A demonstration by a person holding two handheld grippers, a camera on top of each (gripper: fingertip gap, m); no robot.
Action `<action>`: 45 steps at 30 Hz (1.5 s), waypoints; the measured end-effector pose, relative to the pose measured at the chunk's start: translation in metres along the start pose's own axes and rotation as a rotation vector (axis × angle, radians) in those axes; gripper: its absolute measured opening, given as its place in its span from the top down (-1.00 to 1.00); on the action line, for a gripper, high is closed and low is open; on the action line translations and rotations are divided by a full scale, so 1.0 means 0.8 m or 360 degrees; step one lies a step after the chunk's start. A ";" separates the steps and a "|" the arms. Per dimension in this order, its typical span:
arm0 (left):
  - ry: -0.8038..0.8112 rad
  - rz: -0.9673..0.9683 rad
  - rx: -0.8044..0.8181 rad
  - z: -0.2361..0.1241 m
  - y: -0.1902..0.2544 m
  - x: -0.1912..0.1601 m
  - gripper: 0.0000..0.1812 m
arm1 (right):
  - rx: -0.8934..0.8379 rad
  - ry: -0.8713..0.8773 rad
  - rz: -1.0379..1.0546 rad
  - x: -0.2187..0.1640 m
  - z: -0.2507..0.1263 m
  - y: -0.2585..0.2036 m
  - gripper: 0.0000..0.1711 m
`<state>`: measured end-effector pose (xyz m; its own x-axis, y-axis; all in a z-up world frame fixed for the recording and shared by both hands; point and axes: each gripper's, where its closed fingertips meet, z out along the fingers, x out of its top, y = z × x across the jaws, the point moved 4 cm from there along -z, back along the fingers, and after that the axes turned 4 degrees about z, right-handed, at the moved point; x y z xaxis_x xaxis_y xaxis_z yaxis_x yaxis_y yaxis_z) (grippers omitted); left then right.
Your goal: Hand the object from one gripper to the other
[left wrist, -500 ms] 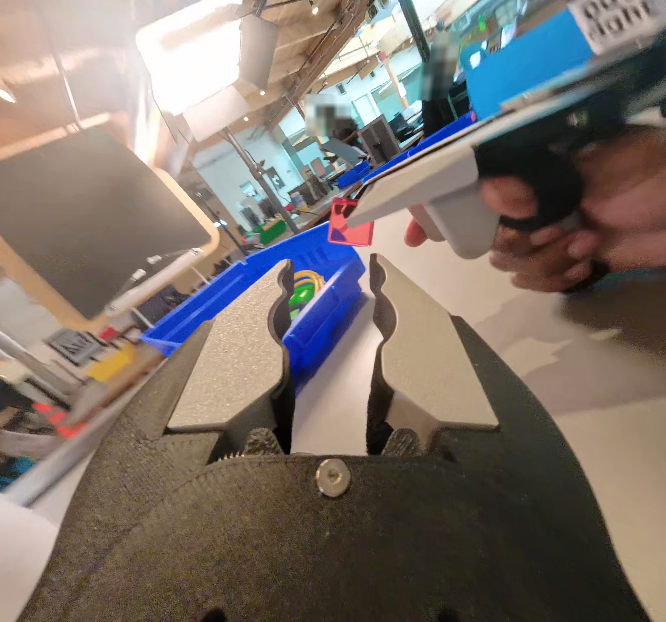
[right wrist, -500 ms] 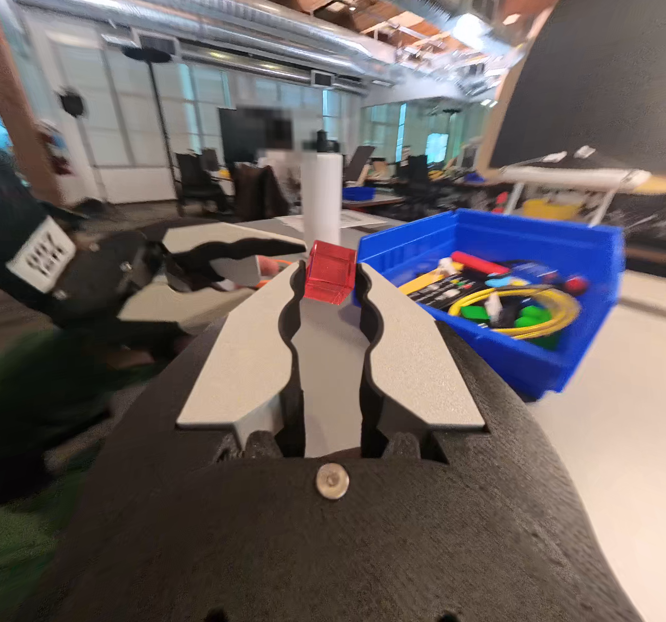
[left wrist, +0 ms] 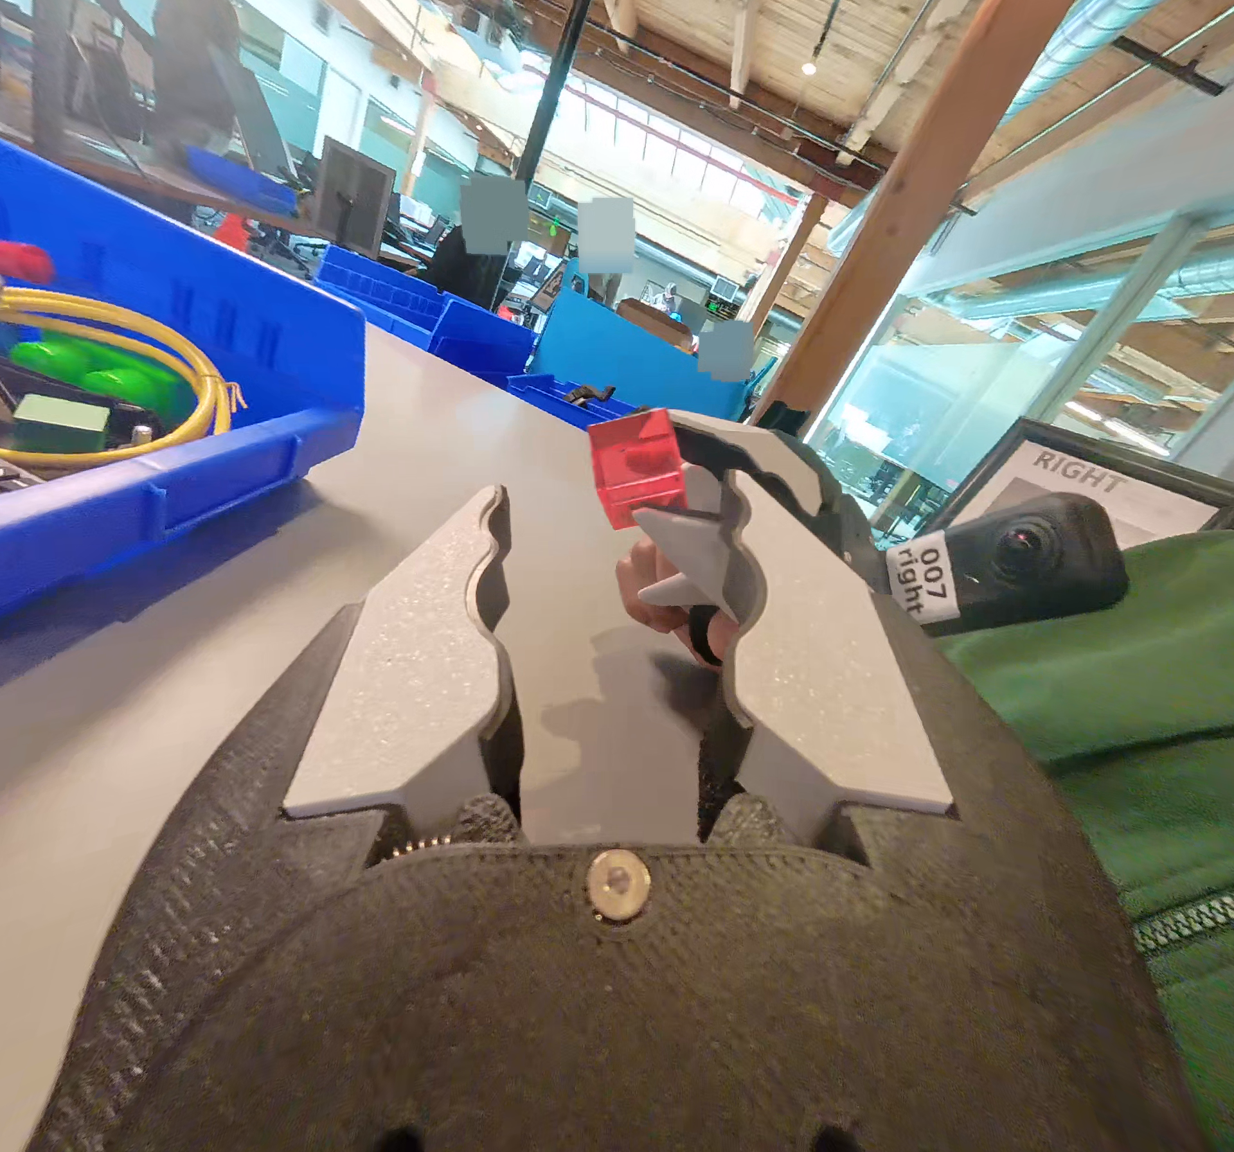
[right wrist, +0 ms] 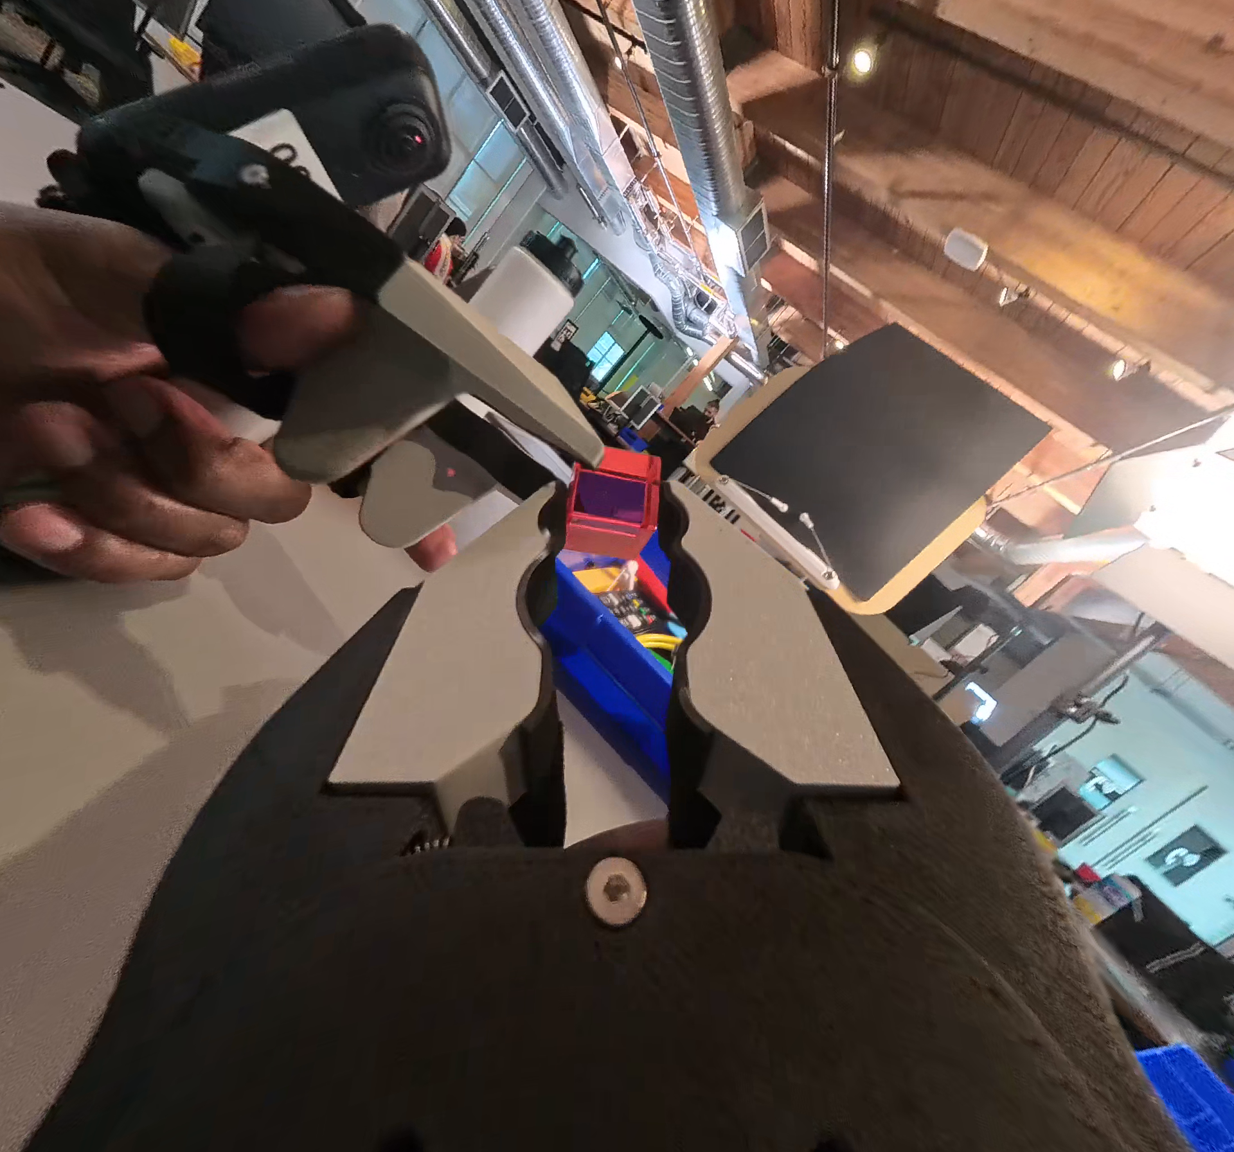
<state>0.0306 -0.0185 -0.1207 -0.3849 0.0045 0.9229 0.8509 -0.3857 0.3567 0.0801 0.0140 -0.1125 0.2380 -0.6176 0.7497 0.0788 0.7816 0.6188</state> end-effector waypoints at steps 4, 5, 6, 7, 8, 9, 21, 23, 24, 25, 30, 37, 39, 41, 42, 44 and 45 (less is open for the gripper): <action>0.0006 -0.0012 -0.0038 -0.001 0.002 0.000 0.47 | 0.0033 -0.0003 -0.0106 0.001 0.001 -0.011 0.67; 0.0007 0.0011 -0.0060 -0.001 0.005 0.000 0.59 | 0.0034 -0.0004 -0.0120 0.001 0.001 -0.013 0.67; 0.0013 0.0043 -0.0073 -0.002 0.009 0.001 0.70 | 0.0036 -0.0001 -0.0114 0.001 0.001 -0.013 0.67; 0.0015 0.0089 -0.0058 -0.002 0.009 0.002 0.70 | 0.0049 0.0002 -0.0080 0.002 0.000 -0.014 0.67; 0.0024 0.0149 -0.0022 -0.004 0.009 0.003 0.71 | 0.0079 -0.0002 -0.0014 0.001 0.000 -0.013 0.67; 0.0047 0.0233 0.0053 -0.005 0.006 0.006 0.71 | 0.0122 -0.0009 0.0081 0.000 0.001 -0.013 0.67; -0.0002 0.1979 0.0770 0.007 0.025 0.001 0.71 | 0.0849 -0.0031 0.1808 -0.020 0.002 0.019 0.38; -0.0013 0.2044 0.0770 0.010 0.027 -0.002 0.71 | 0.0967 -0.0045 0.1849 -0.016 0.000 0.010 0.36; -0.0017 0.2067 0.0774 0.011 0.027 -0.003 0.70 | 0.0983 -0.0060 0.1839 -0.015 0.000 0.007 0.35; -0.0025 0.2081 0.0763 0.011 0.028 -0.004 0.70 | 0.0973 -0.0068 0.1830 -0.015 0.001 0.006 0.34; -0.0046 0.2133 0.0728 0.015 0.030 -0.009 0.70 | 0.0929 -0.0070 0.1882 -0.020 0.003 0.012 0.36; -0.0108 0.2002 0.0751 0.016 0.018 -0.012 0.71 | 0.0636 -0.0047 0.1622 -0.026 0.003 0.028 0.69; -0.0119 0.1835 0.0743 0.013 0.011 -0.009 0.65 | 0.0439 -0.0024 0.1374 -0.025 0.002 0.037 0.68; -0.0092 0.1586 0.0721 0.008 0.004 -0.002 0.59 | 0.0278 -0.0006 0.1145 -0.023 0.000 0.043 0.68; -0.0057 0.1447 0.0699 0.004 0.002 0.002 0.57 | 0.0219 -0.0004 0.1037 -0.021 0.000 0.044 0.69; 0.0019 0.1108 0.0579 -0.002 0.000 0.009 0.52 | 0.0127 -0.0016 0.0827 -0.020 0.000 0.041 0.68; 0.0042 0.0914 0.0482 -0.002 0.000 0.010 0.47 | 0.0095 -0.0022 0.0729 -0.019 0.000 0.039 0.68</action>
<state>0.0271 -0.0203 -0.1138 0.1562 -0.1491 0.9764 0.9855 -0.0425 -0.1641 0.0787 0.0474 -0.1047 0.2221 -0.2115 0.9518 -0.0876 0.9679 0.2355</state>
